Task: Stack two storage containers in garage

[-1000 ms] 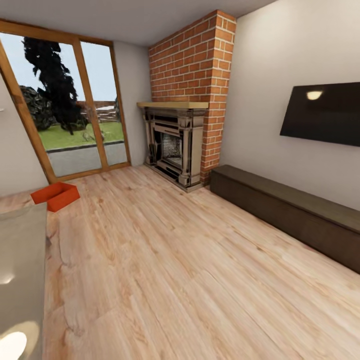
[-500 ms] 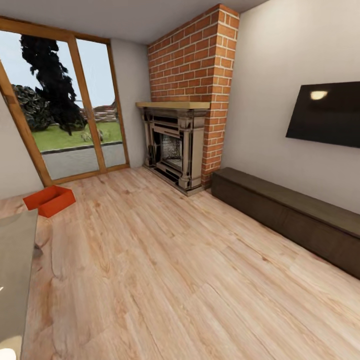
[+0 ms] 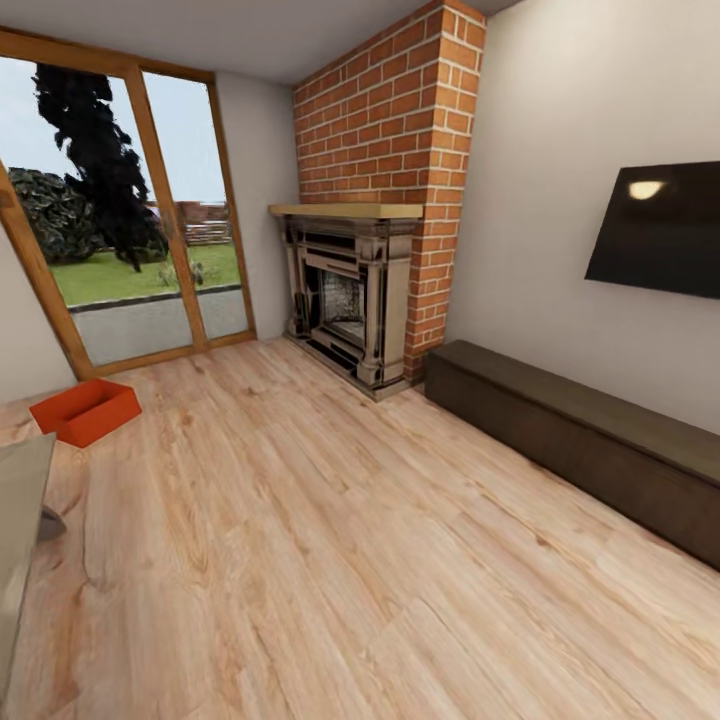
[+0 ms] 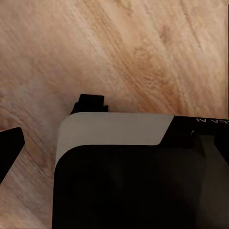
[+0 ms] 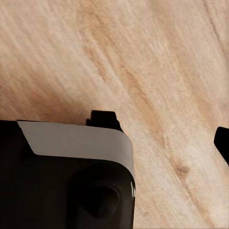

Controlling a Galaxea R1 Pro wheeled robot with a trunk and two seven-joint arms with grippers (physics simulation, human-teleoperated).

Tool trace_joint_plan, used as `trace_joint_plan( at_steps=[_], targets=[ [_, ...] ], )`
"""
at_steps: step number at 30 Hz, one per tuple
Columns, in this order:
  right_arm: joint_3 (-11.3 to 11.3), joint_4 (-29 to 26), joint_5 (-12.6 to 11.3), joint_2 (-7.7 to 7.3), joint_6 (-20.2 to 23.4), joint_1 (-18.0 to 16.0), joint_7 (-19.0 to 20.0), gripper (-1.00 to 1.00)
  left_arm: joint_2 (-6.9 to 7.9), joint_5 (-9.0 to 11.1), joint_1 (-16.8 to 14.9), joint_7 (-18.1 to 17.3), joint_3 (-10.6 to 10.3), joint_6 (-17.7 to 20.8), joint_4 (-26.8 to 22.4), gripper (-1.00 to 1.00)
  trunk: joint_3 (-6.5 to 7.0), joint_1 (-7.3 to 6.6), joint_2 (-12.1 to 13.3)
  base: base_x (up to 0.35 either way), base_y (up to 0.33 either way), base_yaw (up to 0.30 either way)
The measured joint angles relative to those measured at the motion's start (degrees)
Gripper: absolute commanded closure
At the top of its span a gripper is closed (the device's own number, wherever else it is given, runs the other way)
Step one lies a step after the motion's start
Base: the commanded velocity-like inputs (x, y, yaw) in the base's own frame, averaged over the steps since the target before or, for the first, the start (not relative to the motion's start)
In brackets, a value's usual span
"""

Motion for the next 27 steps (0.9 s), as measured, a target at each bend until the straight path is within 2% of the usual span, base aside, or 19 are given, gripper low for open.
trace_joint_plan(
  at_steps=[5, 27],
  targets=[
    [0.0, 0.0, -0.3, -0.03, 0.0, 0.0, 0.0, -1.00, 0.00, 0.0, 0.0, 0.0, 0.0, 0.0, 0.0, -1.00, 0.00, 0.00, 0.0, 0.323, 0.000, 0.082],
    [0.0, 0.0, -0.6, -0.13, -0.1, 0.0, 0.0, -1.00, 0.00, 0.0, 0.0, 0.0, 0.0, 0.0, 0.0, -1.00, 0.00, 0.00, 0.0, 0.323, 0.000, 0.267]
  ],
)
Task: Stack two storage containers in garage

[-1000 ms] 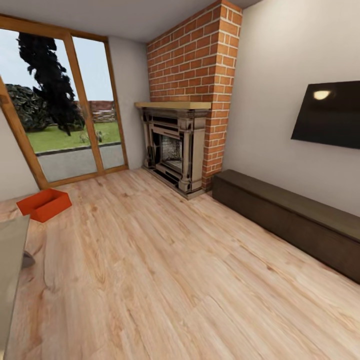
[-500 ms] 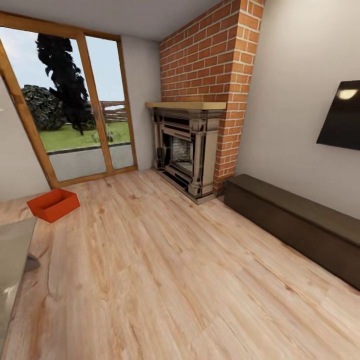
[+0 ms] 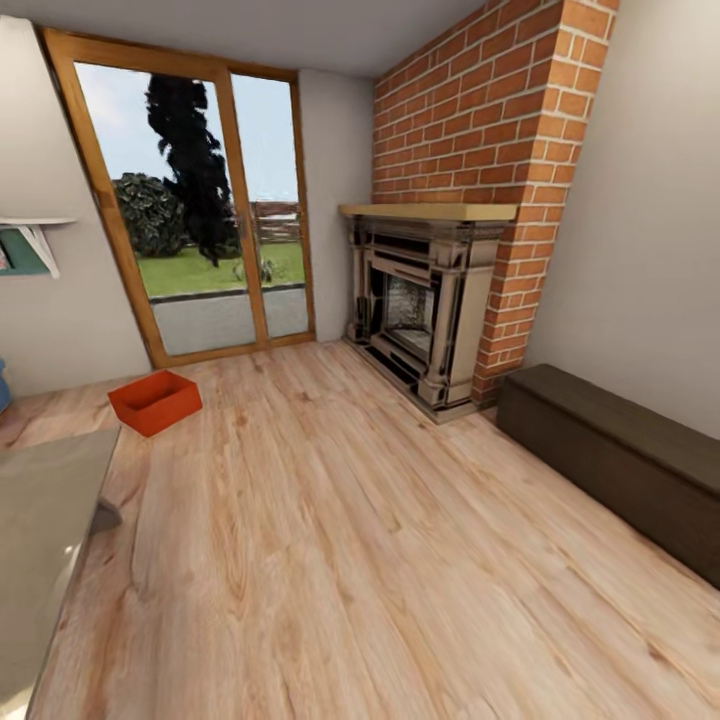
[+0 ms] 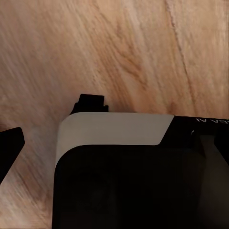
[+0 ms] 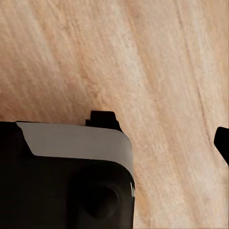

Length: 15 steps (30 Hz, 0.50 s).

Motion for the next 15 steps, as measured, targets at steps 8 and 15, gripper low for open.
trace_joint_plan(
  at_steps=[8, 15],
  targets=[
    [0.0, 0.0, 0.0, 0.00, 0.0, 0.0, 0.0, -1.00, 0.00, 0.0, 0.0, 0.0, 0.0, 0.0, 0.0, -1.00, 0.00, 0.00, 0.0, 0.323, 0.000, 0.269],
    [-0.1, 0.0, 0.0, 0.00, 0.0, 0.0, 0.0, -1.00, 0.00, 0.0, 0.0, 0.0, 0.0, 0.0, 0.0, -1.00, 0.00, 0.00, 0.0, 0.323, 0.000, 0.264]
  ],
)
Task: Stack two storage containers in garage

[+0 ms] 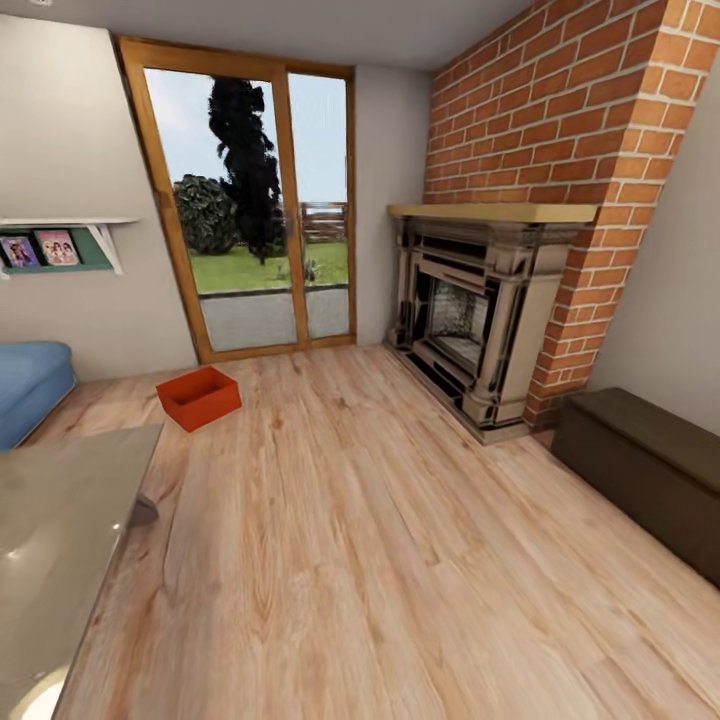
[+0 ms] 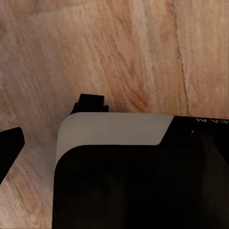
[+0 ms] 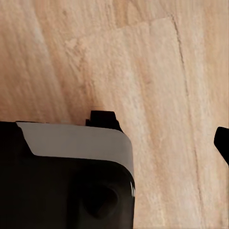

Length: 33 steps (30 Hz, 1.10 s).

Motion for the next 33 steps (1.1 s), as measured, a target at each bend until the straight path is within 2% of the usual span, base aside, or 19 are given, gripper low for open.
trace_joint_plan(
  at_steps=[33],
  targets=[
    [0.0, 0.0, -0.1, -0.09, 0.0, 0.0, 0.0, -1.00, 0.00, 0.0, 0.0, 0.0, 0.0, 0.0, 0.0, -1.00, 0.00, 0.00, 0.0, 0.323, 0.000, 0.011]
  ],
)
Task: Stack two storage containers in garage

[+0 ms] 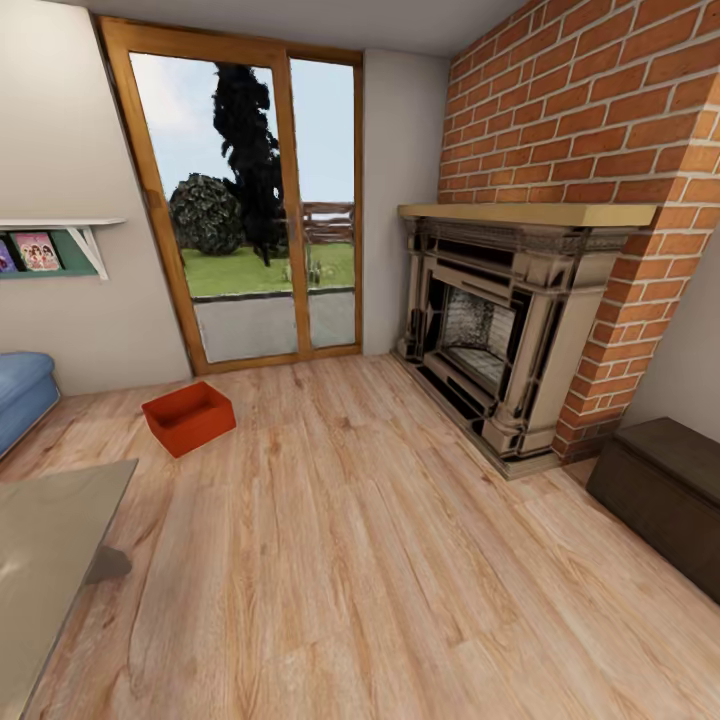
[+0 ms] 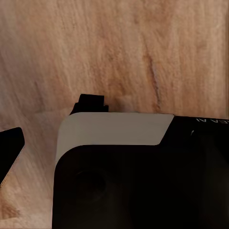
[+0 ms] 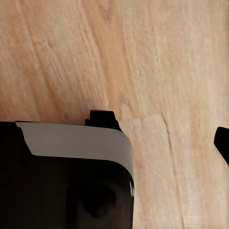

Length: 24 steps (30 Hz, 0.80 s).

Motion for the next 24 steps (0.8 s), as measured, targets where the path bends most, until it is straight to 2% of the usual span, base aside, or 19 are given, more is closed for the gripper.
trace_joint_plan(
  at_steps=[24],
  targets=[
    [0.0, 0.0, 0.4, 0.13, 0.0, 0.0, 0.0, -1.00, 0.00, 0.0, 0.0, 0.0, 0.0, 0.0, 0.0, -1.00, 0.00, 0.00, 0.0, 0.323, 0.000, 0.000]
  ],
)
